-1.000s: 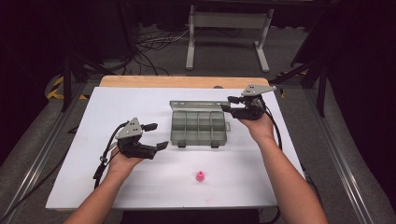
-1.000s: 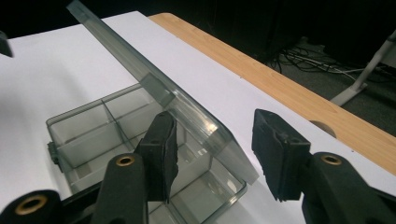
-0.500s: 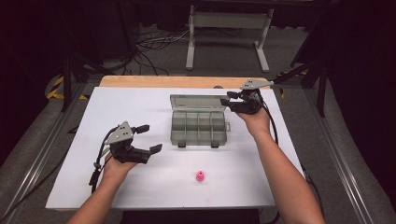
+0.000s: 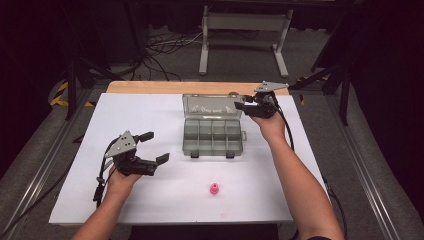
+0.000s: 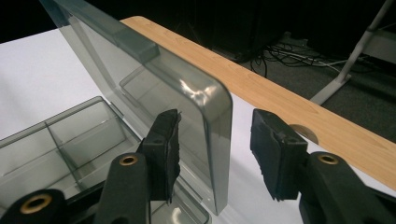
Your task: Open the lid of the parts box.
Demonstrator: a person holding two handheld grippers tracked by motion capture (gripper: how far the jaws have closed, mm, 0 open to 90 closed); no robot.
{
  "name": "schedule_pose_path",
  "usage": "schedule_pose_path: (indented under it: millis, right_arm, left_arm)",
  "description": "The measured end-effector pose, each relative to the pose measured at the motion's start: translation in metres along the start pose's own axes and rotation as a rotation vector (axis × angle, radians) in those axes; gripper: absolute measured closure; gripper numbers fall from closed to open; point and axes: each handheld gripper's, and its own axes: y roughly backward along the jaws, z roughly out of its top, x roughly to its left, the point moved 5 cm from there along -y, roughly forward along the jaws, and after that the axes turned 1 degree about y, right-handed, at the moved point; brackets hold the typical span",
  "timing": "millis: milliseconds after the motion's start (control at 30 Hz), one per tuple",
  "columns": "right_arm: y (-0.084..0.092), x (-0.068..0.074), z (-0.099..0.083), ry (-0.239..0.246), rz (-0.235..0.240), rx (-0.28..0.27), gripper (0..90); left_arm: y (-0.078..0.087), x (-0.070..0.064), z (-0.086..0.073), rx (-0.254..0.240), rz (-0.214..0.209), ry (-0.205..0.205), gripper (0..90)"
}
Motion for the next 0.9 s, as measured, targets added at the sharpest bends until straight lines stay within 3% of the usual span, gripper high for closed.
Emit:
schedule_pose_path:
  millis: [667,900]
  right_arm:
    - [-0.029,-0.013,-0.012,-0.033,-0.004,0.041,54.3]
    - [-0.036,-0.013,-0.019,-0.092,0.010,0.032,47.2]
  left_arm:
    - [0.009,0.007,0.000,-0.017,0.038,0.007,4.4]
    - [0.010,0.009,-0.002,-0.016,0.031,0.028,4.4]
